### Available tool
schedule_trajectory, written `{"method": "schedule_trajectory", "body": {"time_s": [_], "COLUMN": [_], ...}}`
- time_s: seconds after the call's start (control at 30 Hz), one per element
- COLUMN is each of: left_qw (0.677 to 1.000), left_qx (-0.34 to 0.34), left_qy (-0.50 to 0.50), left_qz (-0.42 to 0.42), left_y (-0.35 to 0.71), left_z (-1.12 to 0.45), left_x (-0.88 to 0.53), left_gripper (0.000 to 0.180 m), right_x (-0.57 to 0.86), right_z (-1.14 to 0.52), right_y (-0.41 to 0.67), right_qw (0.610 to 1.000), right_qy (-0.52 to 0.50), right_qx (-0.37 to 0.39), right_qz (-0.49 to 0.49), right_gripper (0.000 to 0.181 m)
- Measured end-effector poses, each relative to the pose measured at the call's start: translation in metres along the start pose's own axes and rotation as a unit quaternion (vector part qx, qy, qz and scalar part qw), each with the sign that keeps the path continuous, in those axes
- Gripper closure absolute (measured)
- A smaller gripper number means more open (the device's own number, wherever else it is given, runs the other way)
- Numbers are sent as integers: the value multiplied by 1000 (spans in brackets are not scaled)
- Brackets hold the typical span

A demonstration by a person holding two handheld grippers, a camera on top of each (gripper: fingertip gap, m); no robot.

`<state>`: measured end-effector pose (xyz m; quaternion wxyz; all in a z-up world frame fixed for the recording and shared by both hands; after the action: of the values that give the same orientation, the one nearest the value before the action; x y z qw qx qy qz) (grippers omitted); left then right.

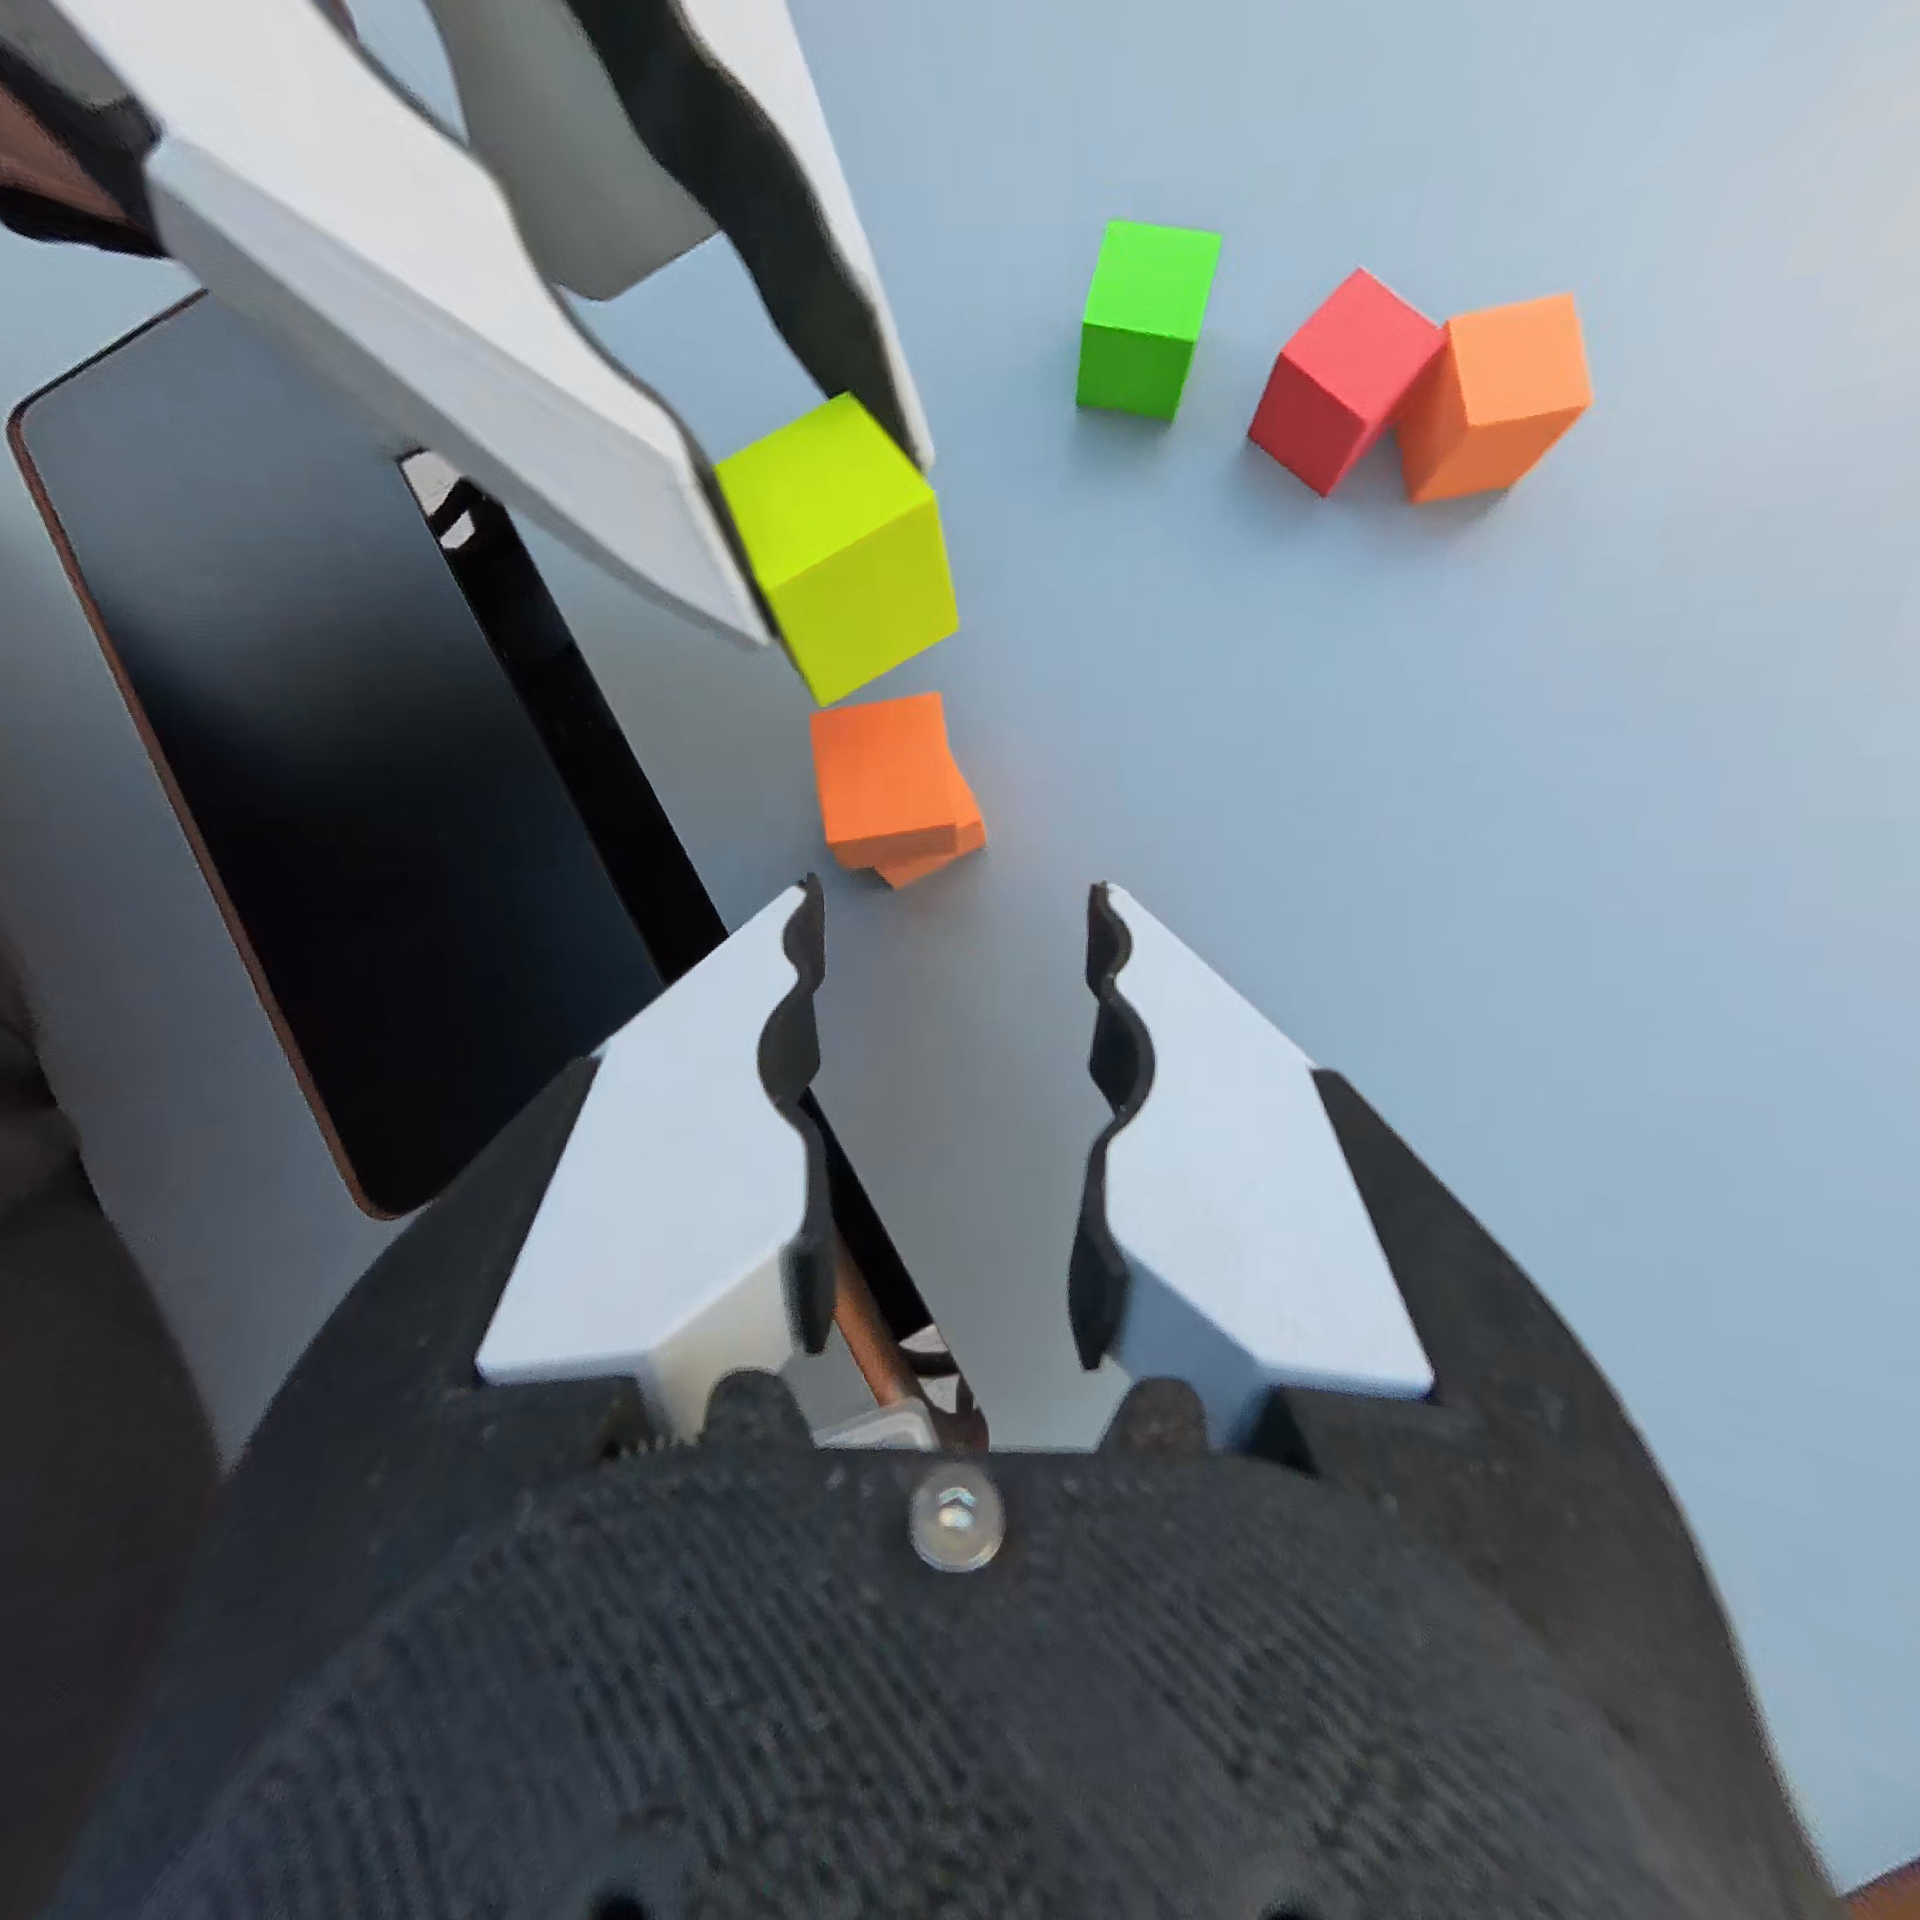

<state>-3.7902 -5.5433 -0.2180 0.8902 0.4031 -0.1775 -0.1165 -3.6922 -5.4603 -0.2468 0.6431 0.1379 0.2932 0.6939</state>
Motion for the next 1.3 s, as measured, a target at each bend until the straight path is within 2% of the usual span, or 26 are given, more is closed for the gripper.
{"method": "schedule_trajectory", "body": {"time_s": [0.27, 0.53, 0.77, 0.97, 1.17, 1.23, 1.3], "left_qw": [998, 1000, 997, 989, 985, 985, 984], "left_qx": [-37, -10, -15, -32, -48, -51, -55], "left_qy": [-2, -2, 69, 139, 160, 162, 163], "left_qz": [-53, -13, 21, 38, 36, 39, 40], "left_y": [-2, 0, -17, -24, -26, -26, -26], "left_z": [-21, -11, 4, 8, 4, 1, -3], "left_x": [14, 6, -24, -56, -73, -77, -81], "left_gripper": [148, 129, 128, 128, 128, 128, 128], "right_x": [6, 16, 55, 89, 103, 105, 105], "right_z": [20, 28, 11, -36, -66, -75, -76], "right_y": [-17, -10, 44, 81, 93, 91, 93], "right_qw": [997, 995, 981, 986, 994, 996, 997], "right_qy": [-32, -41, -8, -26, -13, -18, -23], "right_qx": [24, 48, 129, 95, 59, 37, 28], "right_qz": [-60, -76, -142, -132, -90, -76, -74], "right_gripper": [133, 134, 133, 137, 141, 155, 156]}}
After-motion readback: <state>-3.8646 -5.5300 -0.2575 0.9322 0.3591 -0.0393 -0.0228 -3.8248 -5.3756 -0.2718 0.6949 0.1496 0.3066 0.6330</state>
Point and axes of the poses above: each gripper's, where its closed fingertips meet, z back along the fingers, y out of its top, x = y × z across the jaws, the point moved 7 cm from there along z, back along the fingers, and after that the axes turned 10 degrees about -z, right-handed, at the moved point
